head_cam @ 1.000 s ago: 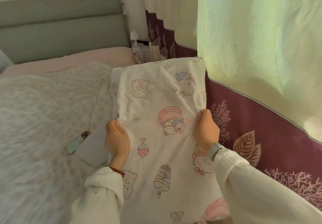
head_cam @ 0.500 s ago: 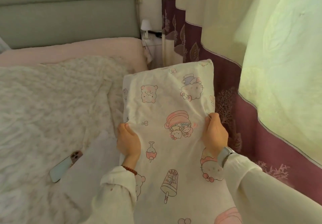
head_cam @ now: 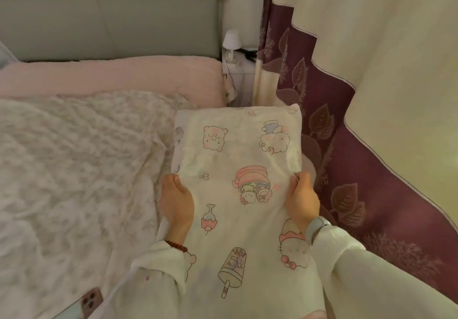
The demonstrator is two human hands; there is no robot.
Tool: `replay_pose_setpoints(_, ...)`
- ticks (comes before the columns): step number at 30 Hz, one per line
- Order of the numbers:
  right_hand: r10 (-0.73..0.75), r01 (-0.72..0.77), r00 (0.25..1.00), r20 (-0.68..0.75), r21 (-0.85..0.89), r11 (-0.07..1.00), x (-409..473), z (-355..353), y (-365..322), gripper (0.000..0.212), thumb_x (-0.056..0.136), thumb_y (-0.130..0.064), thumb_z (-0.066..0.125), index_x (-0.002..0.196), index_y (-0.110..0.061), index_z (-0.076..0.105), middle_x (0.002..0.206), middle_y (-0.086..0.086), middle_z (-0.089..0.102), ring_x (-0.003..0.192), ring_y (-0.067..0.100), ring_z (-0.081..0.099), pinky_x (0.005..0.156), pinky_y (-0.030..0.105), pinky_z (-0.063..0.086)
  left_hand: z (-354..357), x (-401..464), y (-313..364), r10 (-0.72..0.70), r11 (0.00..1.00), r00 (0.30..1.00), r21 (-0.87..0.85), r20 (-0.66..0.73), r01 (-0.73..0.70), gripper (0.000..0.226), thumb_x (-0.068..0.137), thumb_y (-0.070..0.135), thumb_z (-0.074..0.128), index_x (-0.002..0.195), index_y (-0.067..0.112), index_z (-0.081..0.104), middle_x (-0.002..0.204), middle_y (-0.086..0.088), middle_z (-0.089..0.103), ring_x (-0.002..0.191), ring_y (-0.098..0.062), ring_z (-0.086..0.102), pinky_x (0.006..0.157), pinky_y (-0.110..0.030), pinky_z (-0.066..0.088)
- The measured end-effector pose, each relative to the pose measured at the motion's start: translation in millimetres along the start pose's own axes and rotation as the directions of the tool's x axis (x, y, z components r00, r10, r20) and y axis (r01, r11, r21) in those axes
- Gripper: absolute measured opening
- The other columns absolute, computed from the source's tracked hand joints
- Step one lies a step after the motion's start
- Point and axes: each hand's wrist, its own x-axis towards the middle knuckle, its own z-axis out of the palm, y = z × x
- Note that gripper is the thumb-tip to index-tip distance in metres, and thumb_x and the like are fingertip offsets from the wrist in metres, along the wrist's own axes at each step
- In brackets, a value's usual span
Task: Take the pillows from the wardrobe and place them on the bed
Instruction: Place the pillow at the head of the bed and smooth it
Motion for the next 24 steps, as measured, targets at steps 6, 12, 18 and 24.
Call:
replay_pose_setpoints(6, -0.094, 0.1, 0.984, 0.152, -0.032, 0.995, 113, 61, -41, 0.023, 0.097, -0.024, 0.029, 0.107, -0.006, 0.04, 0.102, 0.022, 0.061, 0.085, 0.043, 0.057, 0.071, 0.041, 0.042, 40, 67, -4, -0.199, 0.98, 0.976, 0.007, -0.085, 0.201, 0.025, 0.097, 0.021, 0.03, 0.092, 0.006, 0.048, 0.093, -0.017, 0.06, 0.065, -0.029, 0.048, 0.062, -0.037, 0.038)
replay_pose_setpoints(12, -0.183, 0.173, 0.933, 0.309, 0.059, 0.983, 250, 147, -98, 0.019, 0.097, -0.019, 0.033, 0.104, -0.005, 0.044, 0.096, 0.023, 0.061, 0.084, 0.039, 0.057, 0.07, 0.042, 0.044, 99, 160, 3, -0.365, 0.923, 0.91, 0.054, -0.196, 0.382, 0.02, 0.094, 0.023, 0.03, 0.082, 0.018, 0.044, 0.08, -0.007, 0.059, 0.066, -0.029, 0.052, 0.063, -0.038, 0.043)
replay_pose_setpoints(18, -0.242, 0.238, 0.934, 0.263, 0.048, 0.97, 412, 186, -163, 0.017, 0.096, -0.02, 0.034, 0.102, -0.008, 0.044, 0.098, 0.022, 0.062, 0.084, 0.04, 0.058, 0.065, 0.036, 0.039, 185, 299, 65, -0.368, 0.928, 0.91, -0.007, -0.191, 0.373, 0.02, 0.095, 0.021, 0.03, 0.084, 0.014, 0.046, 0.083, -0.006, 0.057, 0.069, -0.027, 0.052, 0.065, -0.04, 0.044)
replay_pose_setpoints(24, -0.329, 0.337, 0.905, 0.271, 0.02, 0.941, 518, 208, -229, 0.017, 0.096, -0.019, 0.033, 0.099, -0.005, 0.044, 0.099, 0.023, 0.06, 0.085, 0.041, 0.056, 0.069, 0.043, 0.042, 235, 389, 98, -0.398, 0.917, 0.892, -0.079, -0.213, 0.39, 0.021, 0.095, 0.018, 0.032, 0.087, 0.008, 0.048, 0.087, -0.012, 0.059, 0.07, -0.029, 0.051, 0.062, -0.036, 0.039)
